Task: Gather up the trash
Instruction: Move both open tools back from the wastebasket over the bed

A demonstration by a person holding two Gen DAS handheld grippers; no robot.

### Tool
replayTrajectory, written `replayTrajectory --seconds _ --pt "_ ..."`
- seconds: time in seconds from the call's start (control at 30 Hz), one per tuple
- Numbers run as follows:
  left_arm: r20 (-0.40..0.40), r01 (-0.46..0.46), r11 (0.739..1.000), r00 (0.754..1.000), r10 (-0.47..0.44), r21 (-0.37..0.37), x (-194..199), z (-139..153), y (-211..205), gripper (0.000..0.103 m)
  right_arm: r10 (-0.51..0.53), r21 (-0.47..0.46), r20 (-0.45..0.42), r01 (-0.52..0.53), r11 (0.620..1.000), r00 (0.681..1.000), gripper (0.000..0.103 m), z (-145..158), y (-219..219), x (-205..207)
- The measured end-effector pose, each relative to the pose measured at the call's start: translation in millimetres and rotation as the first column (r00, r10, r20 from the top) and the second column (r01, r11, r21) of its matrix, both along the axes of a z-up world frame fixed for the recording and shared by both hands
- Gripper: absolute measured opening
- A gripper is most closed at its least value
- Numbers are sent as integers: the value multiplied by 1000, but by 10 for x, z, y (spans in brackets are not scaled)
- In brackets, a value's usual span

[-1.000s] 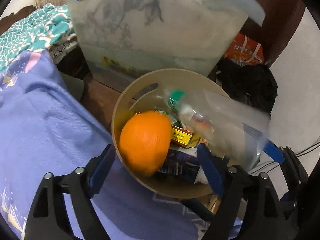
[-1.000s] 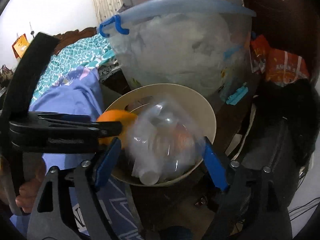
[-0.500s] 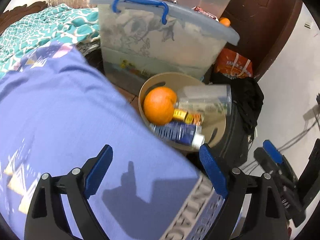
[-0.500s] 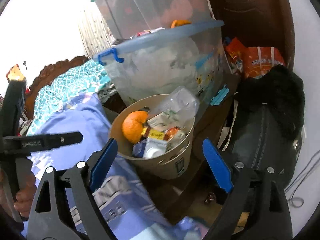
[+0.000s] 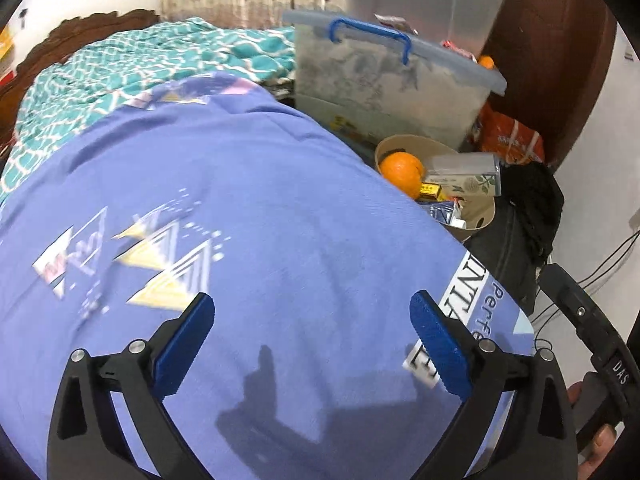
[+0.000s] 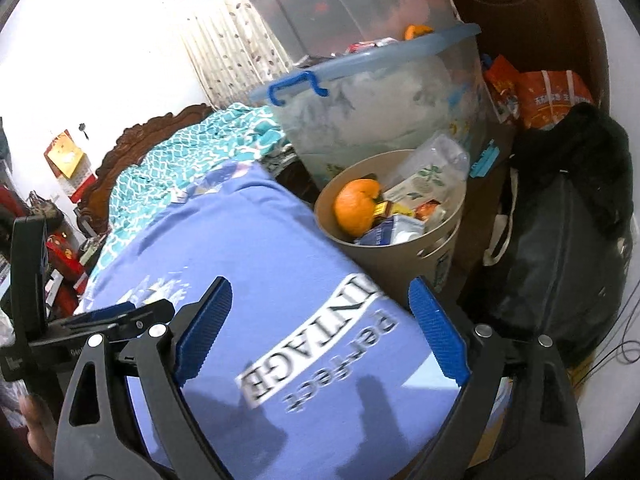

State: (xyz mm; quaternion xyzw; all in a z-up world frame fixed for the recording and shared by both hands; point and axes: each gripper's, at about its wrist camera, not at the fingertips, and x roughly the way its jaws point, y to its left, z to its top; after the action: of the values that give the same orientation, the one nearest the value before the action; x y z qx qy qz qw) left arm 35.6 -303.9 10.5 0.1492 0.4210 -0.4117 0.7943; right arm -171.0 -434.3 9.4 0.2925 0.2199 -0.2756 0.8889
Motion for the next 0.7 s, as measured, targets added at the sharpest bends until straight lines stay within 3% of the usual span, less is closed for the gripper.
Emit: replayTrajectory --seconds 0.7 --pt "171 -64 994 982 79 -92 -248 379 893 94 -81 -42 37 82 996 996 99 256 724 -35"
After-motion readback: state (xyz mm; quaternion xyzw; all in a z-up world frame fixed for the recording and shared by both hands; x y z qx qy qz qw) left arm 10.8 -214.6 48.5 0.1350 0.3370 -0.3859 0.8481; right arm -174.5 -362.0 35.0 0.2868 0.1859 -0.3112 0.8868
